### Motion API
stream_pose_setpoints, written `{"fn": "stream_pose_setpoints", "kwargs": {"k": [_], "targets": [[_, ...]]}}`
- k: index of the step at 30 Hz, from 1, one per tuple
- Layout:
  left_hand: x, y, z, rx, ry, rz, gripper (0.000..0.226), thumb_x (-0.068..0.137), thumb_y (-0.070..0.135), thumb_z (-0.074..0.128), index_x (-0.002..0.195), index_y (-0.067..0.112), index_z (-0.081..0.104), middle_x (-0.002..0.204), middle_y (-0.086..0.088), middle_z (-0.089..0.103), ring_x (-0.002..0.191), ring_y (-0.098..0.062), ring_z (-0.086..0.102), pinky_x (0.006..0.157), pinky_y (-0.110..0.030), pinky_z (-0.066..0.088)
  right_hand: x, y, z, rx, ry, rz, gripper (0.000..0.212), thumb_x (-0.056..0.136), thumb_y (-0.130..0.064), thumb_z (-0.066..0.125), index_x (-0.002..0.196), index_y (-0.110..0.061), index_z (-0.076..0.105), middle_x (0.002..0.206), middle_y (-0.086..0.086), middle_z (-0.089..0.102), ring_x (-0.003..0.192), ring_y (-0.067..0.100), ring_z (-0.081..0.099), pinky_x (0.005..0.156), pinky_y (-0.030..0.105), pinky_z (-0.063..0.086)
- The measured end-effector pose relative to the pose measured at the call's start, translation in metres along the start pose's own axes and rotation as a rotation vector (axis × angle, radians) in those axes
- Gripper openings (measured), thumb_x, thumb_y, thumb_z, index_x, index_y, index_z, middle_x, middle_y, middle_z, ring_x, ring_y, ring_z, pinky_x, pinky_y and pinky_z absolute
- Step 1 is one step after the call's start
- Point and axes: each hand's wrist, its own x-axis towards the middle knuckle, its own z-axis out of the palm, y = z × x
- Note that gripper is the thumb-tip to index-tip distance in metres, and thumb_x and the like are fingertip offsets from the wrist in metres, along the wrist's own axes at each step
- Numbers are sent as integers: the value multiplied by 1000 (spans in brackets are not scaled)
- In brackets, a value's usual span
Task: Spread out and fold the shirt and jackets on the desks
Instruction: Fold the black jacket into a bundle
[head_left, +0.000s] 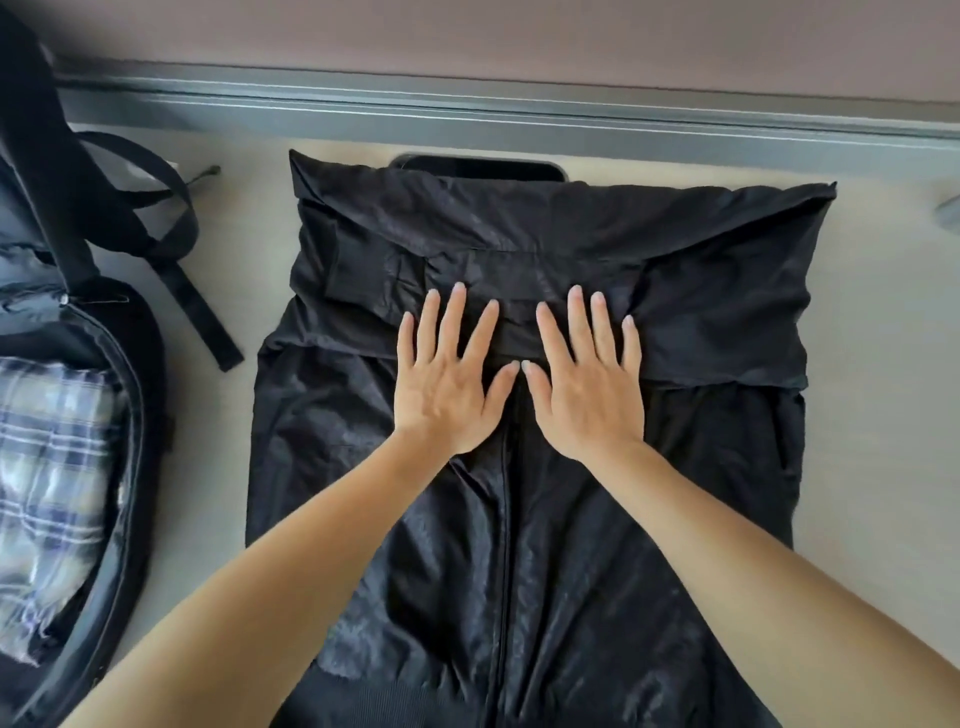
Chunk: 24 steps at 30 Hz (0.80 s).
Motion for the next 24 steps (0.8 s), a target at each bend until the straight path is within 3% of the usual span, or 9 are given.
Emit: {"fn": "stream_pose_setpoints", "kwargs": {"k": [3, 6, 9, 12, 15, 18, 21, 24], "targets": [[10, 5, -9, -37, -23, -34, 70, 98, 61, 25, 157, 26, 22, 165, -13, 11, 152, -36, 4, 122, -55, 4, 10, -1, -4, 19, -30, 4, 63, 104, -49, 27, 159, -20, 18, 166, 14, 9, 154, 32, 4, 122, 57, 6], [-4, 20, -15, -52, 10, -120, 64, 99, 54, 29, 152, 18, 35, 161, -16, 24, 149, -37, 16, 121, -56, 7, 2, -6, -14, 83, 1, -19, 59, 103, -38, 39, 155, -12, 30, 164, 17, 17, 153, 32, 11, 121, 58, 8], [-46, 30, -18, -110, 155, -231, 51, 98, 45, 37, 133, 13, 53, 140, -17, 46, 126, -38, 43, 107, -53, 30, -43, -18, -20, 134, 72, -18, 50, 101, -29, 43, 147, -11, 44, 160, 14, 31, 152, 31, 20, 121, 57, 12], [-97, 26, -8, -119, 130, -188, 47, 99, 43, 35, 131, 16, 55, 121, -11, 46, 99, -32, 49, 87, -48, 46, -87, -28, -13, 151, -56, -108, 55, 98, -39, 35, 149, -18, 44, 159, 14, 33, 150, 32, 24, 120, 57, 18], [-113, 10, 3, 12, -4, -70, 56, 101, 51, 25, 153, 32, 32, 131, -2, 40, 107, -28, 43, 95, -44, 37, -93, -22, 1, 81, -116, -191, 59, 100, -43, 27, 155, -22, 33, 163, 11, 24, 152, 31, 17, 122, 54, 16], [-100, 5, -5, 76, -125, -78, 59, 99, 60, 16, 155, 45, 5, 144, 0, 23, 118, -28, 33, 104, -44, 26, -82, -19, 3, 81, -110, -228, 60, 101, -42, 23, 155, -17, 31, 163, 7, 27, 152, 30, 18, 122, 53, 16], [-110, 3, -15, 70, -187, -99, 68, 95, 68, 23, 156, 43, 5, 152, -5, 17, 130, -32, 26, 110, -46, 23, -94, -17, -1, 94, -146, -224, 63, 101, -44, 21, 156, -15, 28, 164, 6, 25, 153, 27, 16, 123, 51, 15], [-152, -15, -14, 5, -203, -162, 74, 95, 68, 30, 157, 34, 9, 157, -9, 16, 140, -34, 19, 114, -49, 19, -126, -10, -9, 119, -190, -2, 58, 106, -43, 24, 158, -17, 23, 166, 7, 15, 154, 25, 9, 124, 49, 10]]}}
